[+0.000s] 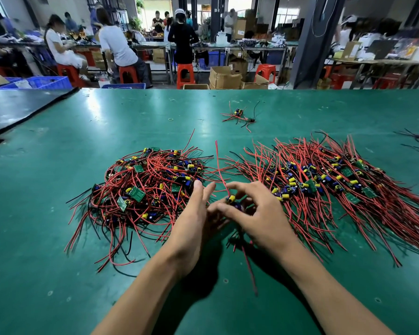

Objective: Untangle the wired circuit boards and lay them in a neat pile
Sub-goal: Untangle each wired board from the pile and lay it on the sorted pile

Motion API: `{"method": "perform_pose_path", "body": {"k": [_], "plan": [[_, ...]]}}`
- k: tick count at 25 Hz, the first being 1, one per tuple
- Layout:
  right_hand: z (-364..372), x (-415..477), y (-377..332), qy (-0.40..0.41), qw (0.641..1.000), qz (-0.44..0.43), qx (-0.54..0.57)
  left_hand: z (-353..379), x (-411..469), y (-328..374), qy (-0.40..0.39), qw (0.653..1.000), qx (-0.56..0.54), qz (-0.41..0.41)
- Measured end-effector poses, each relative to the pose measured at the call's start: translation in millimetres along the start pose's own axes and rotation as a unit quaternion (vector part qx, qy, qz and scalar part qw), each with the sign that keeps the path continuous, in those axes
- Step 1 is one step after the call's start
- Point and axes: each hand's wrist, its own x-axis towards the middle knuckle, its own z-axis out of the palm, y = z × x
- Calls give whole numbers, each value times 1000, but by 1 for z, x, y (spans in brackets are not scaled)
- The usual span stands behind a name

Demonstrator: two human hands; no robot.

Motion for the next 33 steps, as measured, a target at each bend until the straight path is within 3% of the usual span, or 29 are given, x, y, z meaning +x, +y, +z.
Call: {"method": "perform_pose_path", "body": {"k": [2,4,5,7,8,9,11,13,17,21,28,33], "plan": [[6,0,1,-9,999,-15,-36,2,4,0,1,999,44,12],[3,2,4,37,998,-5,-44,2,11,1,80,987,126,67],[0,3,7,69,996,1,-55,-3,10,-1,116,957,223,142],[-6,6,12,129,987,13,-98,-14,4,-9,168,827,446,299],[-8,7,13,153,980,17,-123,-22,5,-10,199,767,507,339],[-9,7,14,169,974,17,-147,-30,3,-9,232,736,536,341],[-11,7,14,186,966,-3,-179,-38,4,-4,298,719,557,289],[-11,7,11,170,968,-38,-179,-42,8,-1,319,714,584,221],[-2,1,10,59,972,-105,-201,-46,10,-2,311,714,590,212],[-1,1,20,-32,952,-29,-303,-49,12,-2,312,744,543,232],[-5,3,22,0,955,18,-298,-26,4,-2,270,824,383,319],[-6,2,11,-4,981,-20,-191,-13,-6,0,158,879,338,297]]}}
